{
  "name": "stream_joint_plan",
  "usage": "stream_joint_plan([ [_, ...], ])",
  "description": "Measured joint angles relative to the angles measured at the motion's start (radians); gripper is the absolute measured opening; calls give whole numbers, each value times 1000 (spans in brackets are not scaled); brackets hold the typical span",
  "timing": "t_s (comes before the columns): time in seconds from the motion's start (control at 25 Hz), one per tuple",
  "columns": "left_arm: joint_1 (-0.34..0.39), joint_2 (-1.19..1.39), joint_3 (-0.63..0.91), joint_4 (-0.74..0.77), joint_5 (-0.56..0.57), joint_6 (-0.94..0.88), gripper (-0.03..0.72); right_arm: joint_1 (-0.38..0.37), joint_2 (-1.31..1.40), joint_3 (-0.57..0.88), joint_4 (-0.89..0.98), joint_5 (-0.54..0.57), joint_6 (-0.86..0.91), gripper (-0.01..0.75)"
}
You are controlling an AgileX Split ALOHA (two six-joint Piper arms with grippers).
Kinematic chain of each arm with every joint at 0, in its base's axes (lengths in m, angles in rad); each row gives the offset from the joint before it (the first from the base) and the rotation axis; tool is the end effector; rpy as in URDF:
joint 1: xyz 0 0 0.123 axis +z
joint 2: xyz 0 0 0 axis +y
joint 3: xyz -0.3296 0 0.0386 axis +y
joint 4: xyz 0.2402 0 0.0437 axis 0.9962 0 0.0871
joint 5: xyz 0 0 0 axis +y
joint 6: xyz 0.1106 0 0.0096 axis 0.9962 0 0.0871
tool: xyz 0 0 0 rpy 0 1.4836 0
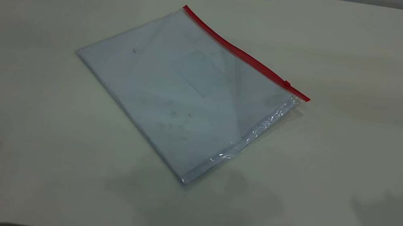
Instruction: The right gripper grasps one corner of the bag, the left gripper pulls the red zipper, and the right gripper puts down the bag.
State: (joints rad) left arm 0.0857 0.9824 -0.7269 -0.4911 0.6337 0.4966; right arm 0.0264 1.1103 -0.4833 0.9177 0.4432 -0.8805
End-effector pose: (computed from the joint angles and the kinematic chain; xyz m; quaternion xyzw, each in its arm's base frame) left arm 0.1731 -0.0163 0.3280 0.0585 0.9063 -0.0938 0.4078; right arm 0.1783 0.0426 0.2535 -0.0811 0.9151 0.1634 0.3597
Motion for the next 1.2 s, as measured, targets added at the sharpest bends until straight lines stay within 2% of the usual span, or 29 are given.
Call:
stream_joint_plan([
  [0.28, 0, 268, -74, -267, -48, 321, 567, 0, 448, -22, 697, -43, -598, 526],
  [0.36, 0, 330, -94, -335, -56, 390, 567, 0, 547, -55, 804, -22, -732, 526],
  [0.52, -19, 428, -126, -434, -85, 489, 567, 0, 776, -177, 853, 52, -801, 526],
  [0.76, -113, 537, -155, -450, -146, 532, 567, 0, 1091, -391, 866, 180, -810, 526],
  [0.88, -143, 561, -167, -451, -161, 533, 567, 0, 1206, -480, 870, 202, -810, 526],
  [1.04, -154, 565, -173, -451, -162, 532, 567, -6, 1308, -544, 871, 209, -810, 526],
  [1.2, -154, 565, -176, -451, -168, 531, 567, -7, 1365, -577, 872, 278, -810, 526],
])
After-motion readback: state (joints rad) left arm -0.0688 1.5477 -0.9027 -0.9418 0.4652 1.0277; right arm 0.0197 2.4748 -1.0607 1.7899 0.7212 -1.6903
